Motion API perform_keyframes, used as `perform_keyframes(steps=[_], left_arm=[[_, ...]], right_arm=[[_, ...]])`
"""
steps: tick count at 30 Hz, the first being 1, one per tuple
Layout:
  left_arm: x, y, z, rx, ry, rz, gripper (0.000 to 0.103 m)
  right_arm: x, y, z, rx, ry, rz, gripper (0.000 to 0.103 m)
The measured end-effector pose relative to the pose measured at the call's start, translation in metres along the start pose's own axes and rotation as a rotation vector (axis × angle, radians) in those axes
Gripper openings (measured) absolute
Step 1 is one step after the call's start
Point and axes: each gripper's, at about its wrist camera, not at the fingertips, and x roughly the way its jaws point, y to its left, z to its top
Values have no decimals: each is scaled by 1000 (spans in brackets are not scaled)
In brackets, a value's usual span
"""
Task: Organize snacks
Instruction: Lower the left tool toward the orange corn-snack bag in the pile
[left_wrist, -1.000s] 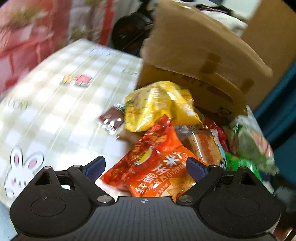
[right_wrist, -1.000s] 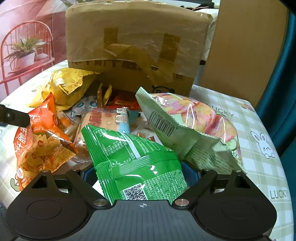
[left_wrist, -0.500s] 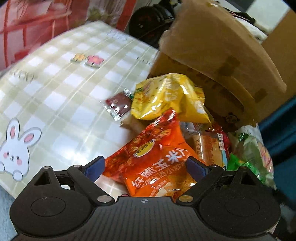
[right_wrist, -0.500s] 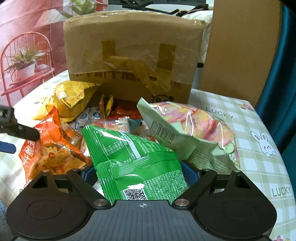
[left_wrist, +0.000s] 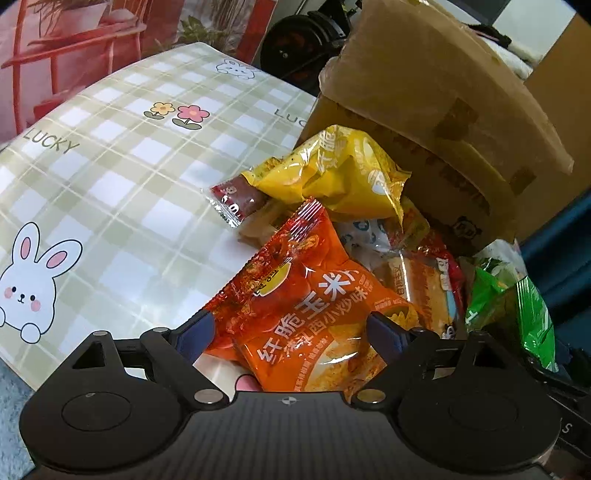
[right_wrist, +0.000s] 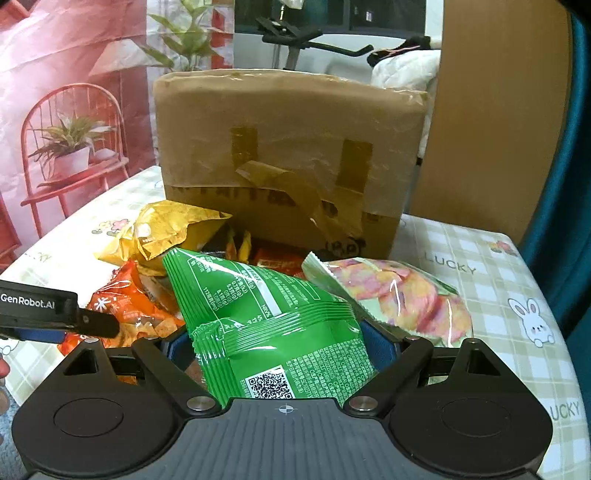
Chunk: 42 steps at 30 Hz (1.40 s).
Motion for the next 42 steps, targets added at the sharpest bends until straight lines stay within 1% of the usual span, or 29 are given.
perform_keyframes(steps=[1,3,5,8,13,15,17,21,24,27,29,32,36,38,40,42], left_arm=[[0,-2,-1,17,-14,11,90],[-3,-5,0,69,-69,25,89],[-4,-8,3,124,-113,26,89],[1,-13,5,182,-123,8,89],[10,-19,7,249,-146,-18,91],[19,-17,9,288,-135,-32,92],[28,-10,11,287,-118,-36,92],[38,8,19,238,-57,-25,89],[24,22,26,185,-64,-99,88],[5,28,31,188,-73,-165,89],[-5,28,29,227,-82,-177,89],[-14,27,19,334,-73,-183,89],[-24,27,-3,534,-75,-149,89],[-22,26,-11,606,-74,-118,90],[-15,27,-14,626,-73,-84,90],[-7,28,-10,603,-85,-83,90]], right_arm=[[2,0,0,3,5,2,87],[4,0,-2,9,11,7,87],[5,0,-3,6,14,8,87],[5,0,-4,7,12,8,87],[7,2,-6,3,16,14,87],[8,2,-6,5,20,15,87],[7,0,-6,10,20,17,87],[6,-4,-6,28,23,26,87],[4,-3,-5,20,17,31,87],[3,-2,-4,24,13,37,87],[2,0,-4,24,11,42,87],[1,2,-5,24,11,52,87],[-1,2,-6,26,10,56,87],[-2,2,-6,26,9,55,87],[-2,3,-6,26,10,56,87],[-2,4,-6,25,12,58,87]])
